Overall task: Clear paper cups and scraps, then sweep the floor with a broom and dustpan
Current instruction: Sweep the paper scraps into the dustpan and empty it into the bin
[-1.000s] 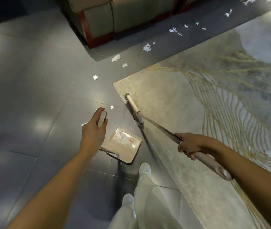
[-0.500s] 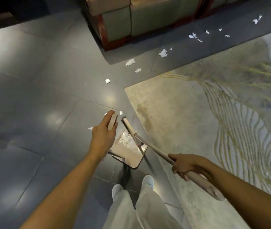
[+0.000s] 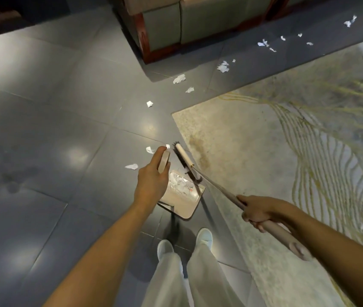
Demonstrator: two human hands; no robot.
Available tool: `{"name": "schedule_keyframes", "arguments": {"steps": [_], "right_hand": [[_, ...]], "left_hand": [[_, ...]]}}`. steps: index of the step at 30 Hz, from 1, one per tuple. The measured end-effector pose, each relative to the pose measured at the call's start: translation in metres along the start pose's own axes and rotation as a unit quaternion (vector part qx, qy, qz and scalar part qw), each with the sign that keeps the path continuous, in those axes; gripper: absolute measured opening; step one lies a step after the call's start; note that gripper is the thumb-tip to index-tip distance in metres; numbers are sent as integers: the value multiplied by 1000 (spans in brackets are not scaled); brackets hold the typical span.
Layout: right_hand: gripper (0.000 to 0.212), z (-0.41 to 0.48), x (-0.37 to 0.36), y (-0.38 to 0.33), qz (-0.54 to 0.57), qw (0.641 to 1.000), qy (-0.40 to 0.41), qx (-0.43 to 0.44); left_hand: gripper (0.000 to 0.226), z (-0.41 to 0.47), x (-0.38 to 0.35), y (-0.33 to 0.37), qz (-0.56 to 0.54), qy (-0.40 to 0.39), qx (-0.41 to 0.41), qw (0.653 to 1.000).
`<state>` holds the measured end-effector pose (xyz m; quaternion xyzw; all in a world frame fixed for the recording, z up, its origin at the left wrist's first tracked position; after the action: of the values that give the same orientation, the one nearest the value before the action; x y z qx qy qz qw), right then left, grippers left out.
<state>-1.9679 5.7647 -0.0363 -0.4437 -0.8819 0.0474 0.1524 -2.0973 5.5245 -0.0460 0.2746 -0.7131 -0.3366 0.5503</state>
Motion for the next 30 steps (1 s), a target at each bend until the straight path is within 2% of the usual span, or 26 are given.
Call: {"name": "schedule_keyframes", "arguments": {"steps": [3,7,10,16,20,27,30], "right_hand": [[62,5,-21,-12,-50,999,-20,0],[68,-17,-26,-16,-78,996,-45,0],[68,-37,-23,-27,-77,995,-54,7],[70,-49,-26,-72,-106,993,-23,40],[73,-34,-19,-109,-98,994,3,54],[63,13,14,-188,-173,980,66,75],[57,46,34,-220,-212,971,84,71]], "left_hand": [[43,2,2,-2,10,2,-6,1000],[38,2,15,-14,16,0,-27,999],[33,-3,33,-30,-3,13,-14,1000],[30,-13,82,-50,-19,37,-12,999],[32,-12,112,-69,-13,56,20,998],[23,9,164,-104,-2,98,78,992],[25,23,187,-121,7,121,97,988]]}}
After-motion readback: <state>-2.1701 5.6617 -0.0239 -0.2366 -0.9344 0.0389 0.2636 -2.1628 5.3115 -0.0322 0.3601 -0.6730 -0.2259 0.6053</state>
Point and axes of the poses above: each hand's wrist, its own z-axis towards the middle knuckle, its own x-axis out of the back of the hand, y = z × x, the point moved 3 cm from there along z, towards the middle knuckle, and after that the axes turned 1 degree about -x, right-handed, at the moved point
